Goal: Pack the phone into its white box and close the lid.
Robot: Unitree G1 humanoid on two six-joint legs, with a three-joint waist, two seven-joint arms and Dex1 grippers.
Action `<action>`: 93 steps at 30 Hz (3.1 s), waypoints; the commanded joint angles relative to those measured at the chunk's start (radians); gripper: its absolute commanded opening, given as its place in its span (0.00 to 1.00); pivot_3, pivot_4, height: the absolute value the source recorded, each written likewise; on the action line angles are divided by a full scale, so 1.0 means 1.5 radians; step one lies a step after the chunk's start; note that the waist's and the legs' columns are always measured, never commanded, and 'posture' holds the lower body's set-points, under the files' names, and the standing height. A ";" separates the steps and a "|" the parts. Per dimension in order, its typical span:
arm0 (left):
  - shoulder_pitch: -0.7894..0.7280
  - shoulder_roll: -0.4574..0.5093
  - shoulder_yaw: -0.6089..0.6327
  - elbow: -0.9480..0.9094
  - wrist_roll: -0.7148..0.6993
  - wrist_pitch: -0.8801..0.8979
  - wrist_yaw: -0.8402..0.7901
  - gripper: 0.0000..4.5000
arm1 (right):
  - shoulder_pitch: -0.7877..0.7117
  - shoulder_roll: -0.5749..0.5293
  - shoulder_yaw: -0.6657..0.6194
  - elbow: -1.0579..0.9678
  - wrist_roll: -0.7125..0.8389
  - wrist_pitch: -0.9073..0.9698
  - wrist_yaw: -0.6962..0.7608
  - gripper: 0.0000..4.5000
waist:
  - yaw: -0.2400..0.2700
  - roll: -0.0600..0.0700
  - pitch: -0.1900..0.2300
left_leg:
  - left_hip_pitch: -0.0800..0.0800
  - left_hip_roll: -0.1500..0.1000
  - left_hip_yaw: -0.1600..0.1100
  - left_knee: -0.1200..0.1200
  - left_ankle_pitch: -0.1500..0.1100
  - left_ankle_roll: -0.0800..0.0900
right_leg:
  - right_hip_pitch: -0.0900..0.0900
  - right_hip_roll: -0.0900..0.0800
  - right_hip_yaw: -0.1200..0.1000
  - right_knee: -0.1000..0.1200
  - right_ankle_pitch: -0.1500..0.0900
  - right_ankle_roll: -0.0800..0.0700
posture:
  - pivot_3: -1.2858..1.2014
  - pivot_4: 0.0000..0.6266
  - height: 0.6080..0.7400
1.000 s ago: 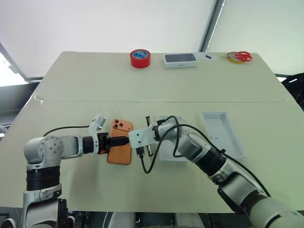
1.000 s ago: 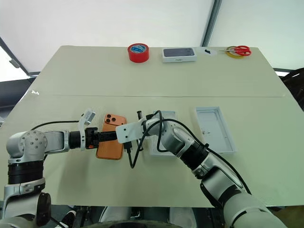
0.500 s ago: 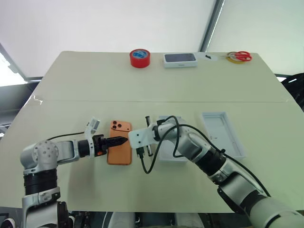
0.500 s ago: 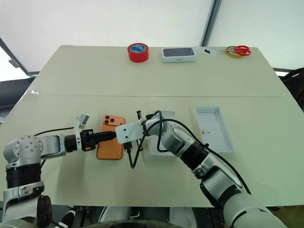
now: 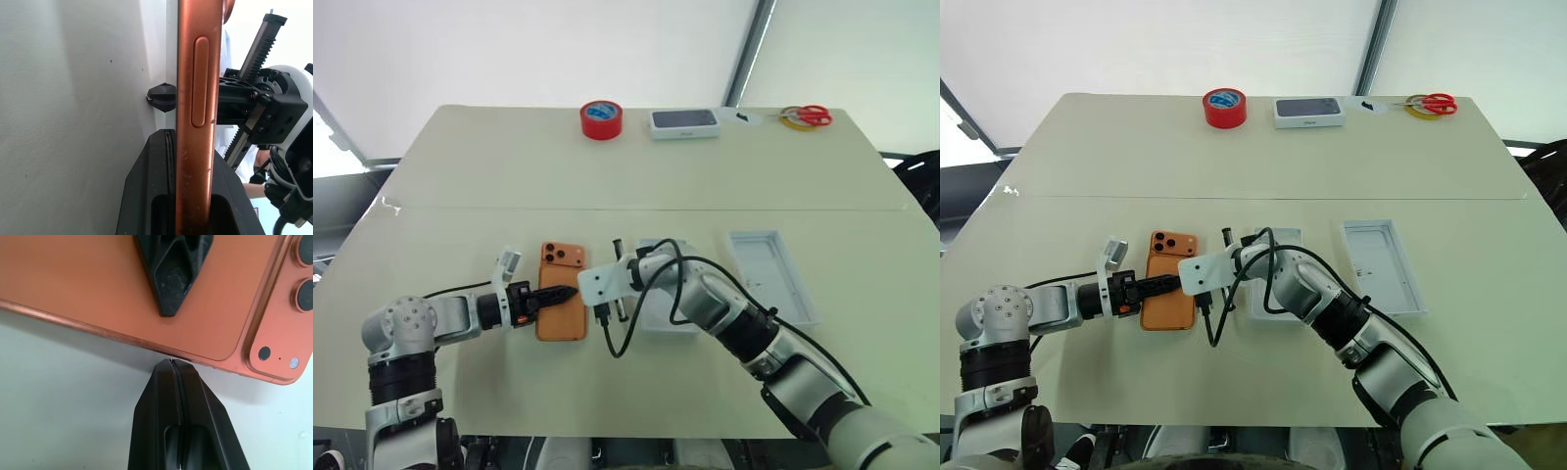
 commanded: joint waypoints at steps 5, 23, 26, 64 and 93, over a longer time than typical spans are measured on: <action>0.024 0.009 0.016 -0.097 -0.042 -0.097 -0.048 0.00 | 0.038 -0.029 -0.223 -0.170 0.305 0.123 0.113 0.31 | 0.002 -0.003 0.005 | -0.001 0.000 0.000 -0.001 0.000 0.000 | -0.001 0.000 0.000 -0.002 0.000 0.000 | 0.52 0.24 0.92; 0.008 0.002 -0.015 -0.099 -0.084 -0.111 -0.032 0.00 | 0.333 -0.326 -0.265 -0.271 0.329 -0.177 0.188 0.58 | 0.004 -0.004 0.007 | -0.001 0.001 0.000 -0.004 0.000 0.000 | 0.000 0.000 0.000 -0.007 0.000 0.000 | 0.52 0.24 0.92; 0.004 0.004 -0.016 -0.095 -0.087 -0.109 -0.031 0.00 | 0.336 -0.330 -0.253 -0.258 0.311 -0.201 0.175 0.33 | 0.005 -0.004 0.007 | -0.001 0.001 0.000 -0.004 0.000 0.000 | 0.000 -0.001 0.000 -0.007 0.000 0.000 | 0.52 0.24 0.92; -0.149 -0.086 -0.028 -0.020 -0.090 -0.134 0.105 0.00 | 0.207 -0.208 -0.163 -0.192 0.208 -0.051 0.035 0.01 | 0.007 -0.005 0.009 | -0.001 0.001 -0.001 0.000 0.000 0.000 | 0.003 0.001 -0.003 -0.007 0.000 0.000 | 0.52 0.24 0.92; -0.221 -0.181 -0.127 0.169 0.013 -0.216 0.060 0.00 | 0.127 -0.305 -0.284 0.031 0.272 -0.178 0.081 0.69 | 0.006 -0.007 0.010 | -0.001 0.003 0.000 0.001 0.001 -0.001 | 0.003 0.004 -0.002 -0.006 0.000 0.001 | 0.52 0.24 0.92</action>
